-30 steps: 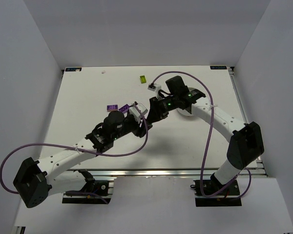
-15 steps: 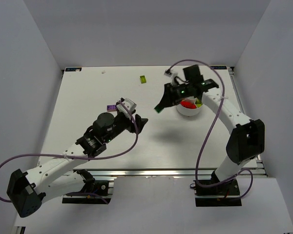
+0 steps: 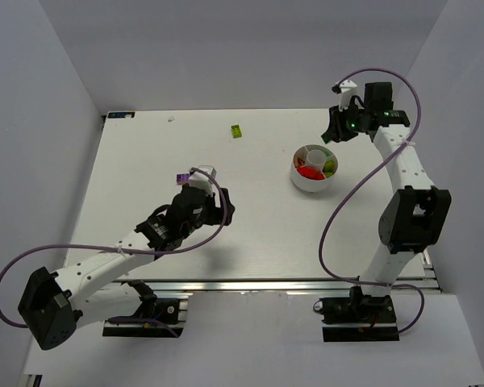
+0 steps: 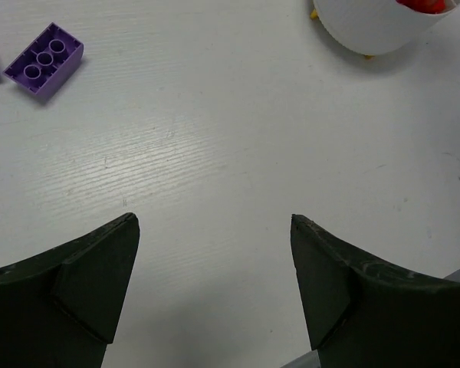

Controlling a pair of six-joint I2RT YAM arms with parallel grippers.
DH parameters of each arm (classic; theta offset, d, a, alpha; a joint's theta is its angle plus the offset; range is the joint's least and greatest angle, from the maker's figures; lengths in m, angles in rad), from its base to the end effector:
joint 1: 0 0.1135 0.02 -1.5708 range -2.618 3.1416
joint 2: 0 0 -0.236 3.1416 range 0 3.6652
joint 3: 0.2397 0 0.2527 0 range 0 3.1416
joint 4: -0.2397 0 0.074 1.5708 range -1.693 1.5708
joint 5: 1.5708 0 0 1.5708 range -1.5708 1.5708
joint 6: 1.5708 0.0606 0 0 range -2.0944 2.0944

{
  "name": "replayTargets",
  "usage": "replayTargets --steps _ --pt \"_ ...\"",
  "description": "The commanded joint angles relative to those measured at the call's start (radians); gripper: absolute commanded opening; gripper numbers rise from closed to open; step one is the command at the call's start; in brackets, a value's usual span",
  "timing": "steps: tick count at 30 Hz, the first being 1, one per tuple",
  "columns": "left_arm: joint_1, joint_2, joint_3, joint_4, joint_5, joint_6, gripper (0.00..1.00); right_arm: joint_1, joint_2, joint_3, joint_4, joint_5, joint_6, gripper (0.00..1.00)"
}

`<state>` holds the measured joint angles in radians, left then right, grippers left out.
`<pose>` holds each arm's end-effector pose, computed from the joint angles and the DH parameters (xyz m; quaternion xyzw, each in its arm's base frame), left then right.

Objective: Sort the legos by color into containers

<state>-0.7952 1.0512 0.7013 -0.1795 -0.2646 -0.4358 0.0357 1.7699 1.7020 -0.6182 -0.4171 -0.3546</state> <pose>0.1992 -0.1805 0.2237 0.0891 0.8578 -0.1913 0.4687 0.4146 0.0394 0.3061 -0.2584 0.8502 0.1182 0.4432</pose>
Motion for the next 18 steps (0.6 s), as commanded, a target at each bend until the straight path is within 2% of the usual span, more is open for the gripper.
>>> replayTargets --steps 1,8,15,18 --pt "0.004 -0.016 0.027 -0.017 -0.036 -0.083 0.89 0.001 0.072 0.074 0.025 0.078 -0.081 0.0" --pt "0.007 -0.065 0.004 -0.032 -0.053 -0.13 0.89 -0.002 0.18 0.123 0.046 0.103 -0.07 0.0" --pt "0.008 -0.117 -0.039 -0.029 -0.055 -0.176 0.89 -0.002 0.209 0.114 0.032 0.081 -0.08 0.0" --pt "0.01 -0.123 -0.039 -0.028 -0.056 -0.188 0.89 -0.002 0.215 0.105 0.037 0.077 -0.08 0.14"
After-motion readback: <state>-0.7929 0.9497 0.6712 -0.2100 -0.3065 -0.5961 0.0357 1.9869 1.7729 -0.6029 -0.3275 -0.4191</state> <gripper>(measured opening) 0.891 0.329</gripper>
